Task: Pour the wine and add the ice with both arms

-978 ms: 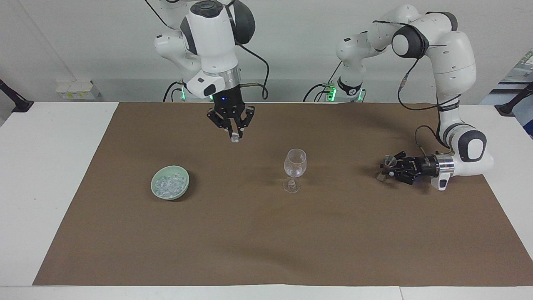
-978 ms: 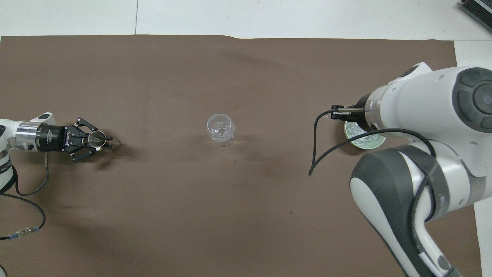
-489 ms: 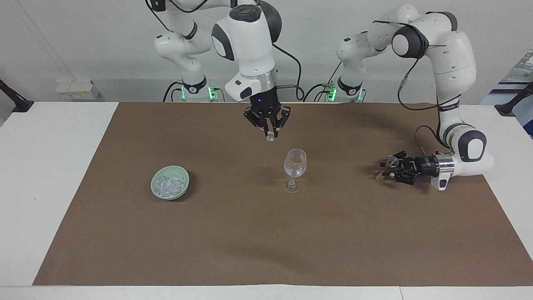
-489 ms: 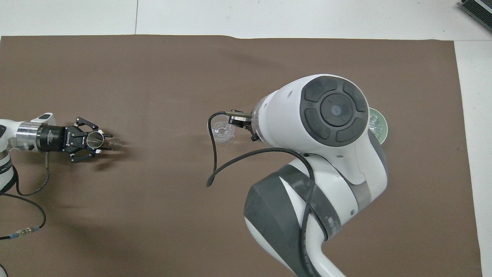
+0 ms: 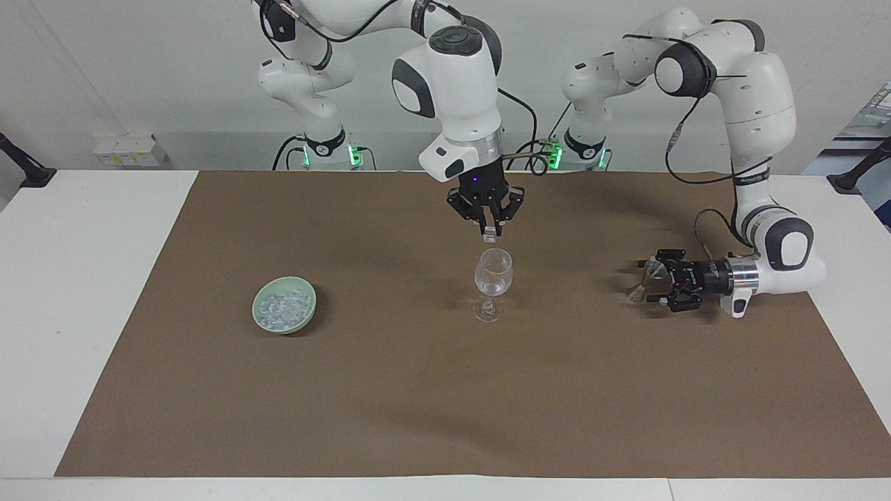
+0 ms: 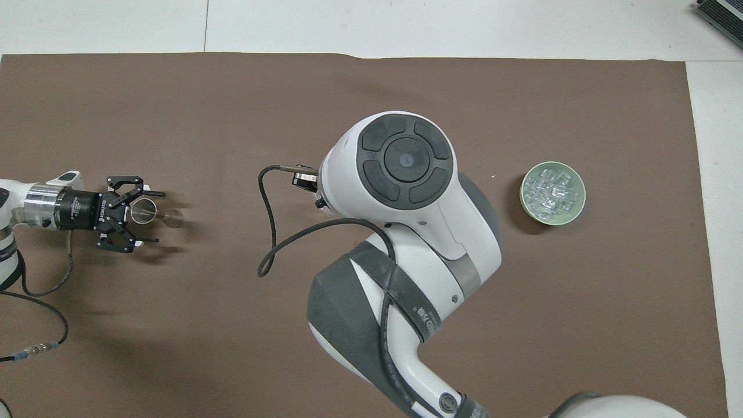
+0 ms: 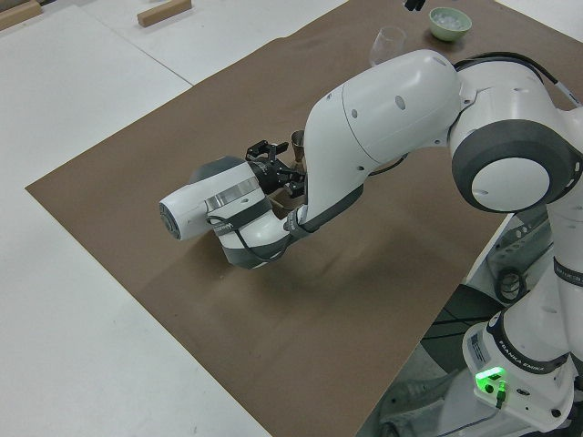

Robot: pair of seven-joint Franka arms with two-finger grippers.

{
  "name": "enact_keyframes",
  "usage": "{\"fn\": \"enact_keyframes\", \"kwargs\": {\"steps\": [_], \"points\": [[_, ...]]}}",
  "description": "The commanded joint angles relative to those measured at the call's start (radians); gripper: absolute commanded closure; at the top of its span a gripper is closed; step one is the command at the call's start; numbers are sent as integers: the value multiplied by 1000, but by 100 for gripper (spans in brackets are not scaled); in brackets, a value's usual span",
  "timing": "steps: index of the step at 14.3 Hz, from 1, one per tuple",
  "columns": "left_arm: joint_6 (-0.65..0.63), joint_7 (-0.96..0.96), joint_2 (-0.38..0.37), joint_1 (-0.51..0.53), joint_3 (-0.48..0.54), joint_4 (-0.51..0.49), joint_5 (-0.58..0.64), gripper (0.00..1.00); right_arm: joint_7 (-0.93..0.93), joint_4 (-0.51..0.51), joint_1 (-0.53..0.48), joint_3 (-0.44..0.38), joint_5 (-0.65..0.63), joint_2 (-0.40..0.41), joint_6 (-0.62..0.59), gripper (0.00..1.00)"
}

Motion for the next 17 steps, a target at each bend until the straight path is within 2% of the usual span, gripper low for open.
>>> {"fn": "enact_keyframes", "kwargs": {"steps": [1,4,6,9,15,17], "points": [[-8,-8,-17,-1,8,26,52,0,25,72,-1,16,-14,57,-9,100],[-35,-5,-20,-1,28,69,75,0,25,66,-3,17,-2,76,-9,100],[-63,-4,-22,1,30,124,115,0,23,61,-16,16,66,78,-9,100],[-86,1,-23,15,33,200,175,0,15,45,-20,16,72,78,-9,100],[-90,13,-63,13,65,356,290,0,-3,12,-17,16,74,81,17,100],[-66,24,-98,7,70,367,324,0,-5,-6,-15,16,72,81,37,100]]}}
